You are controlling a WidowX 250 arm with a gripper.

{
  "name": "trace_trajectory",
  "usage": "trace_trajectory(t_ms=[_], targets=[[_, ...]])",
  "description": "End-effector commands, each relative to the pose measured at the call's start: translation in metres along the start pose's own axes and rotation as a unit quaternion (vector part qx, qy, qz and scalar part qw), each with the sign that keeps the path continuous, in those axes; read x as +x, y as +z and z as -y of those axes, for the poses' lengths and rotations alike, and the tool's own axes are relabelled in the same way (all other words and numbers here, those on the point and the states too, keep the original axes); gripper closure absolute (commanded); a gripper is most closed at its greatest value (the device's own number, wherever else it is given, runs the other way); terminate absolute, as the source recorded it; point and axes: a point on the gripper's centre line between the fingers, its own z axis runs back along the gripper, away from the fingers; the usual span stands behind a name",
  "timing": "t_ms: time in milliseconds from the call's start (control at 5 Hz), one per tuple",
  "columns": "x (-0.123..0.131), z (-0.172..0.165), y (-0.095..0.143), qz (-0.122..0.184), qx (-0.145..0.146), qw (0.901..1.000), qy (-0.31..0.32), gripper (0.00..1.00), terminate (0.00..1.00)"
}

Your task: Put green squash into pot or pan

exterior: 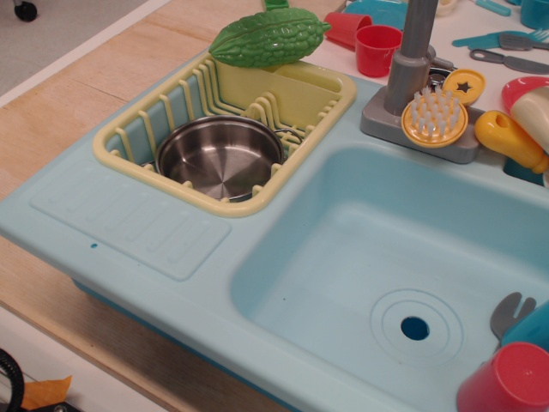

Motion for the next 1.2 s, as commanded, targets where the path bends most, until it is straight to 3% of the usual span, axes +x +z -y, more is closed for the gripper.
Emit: trace_trajectory(t_ms=[0, 200, 400, 1000], targets=[[0.0, 0.0, 0.0, 0.0, 0.0, 1.0, 0.0, 0.0, 0.0], [0.005, 0.0, -0.007, 0.048, 0.0, 0.9976, -0.049, 0.0, 0.0], [0.01, -0.001, -0.009, 0.069, -0.007, 0.9926, -0.1, 0.0, 0.0], [0.022, -0.003, -0.023, 0.056, -0.048, 0.9877, -0.138, 0.0, 0.0]])
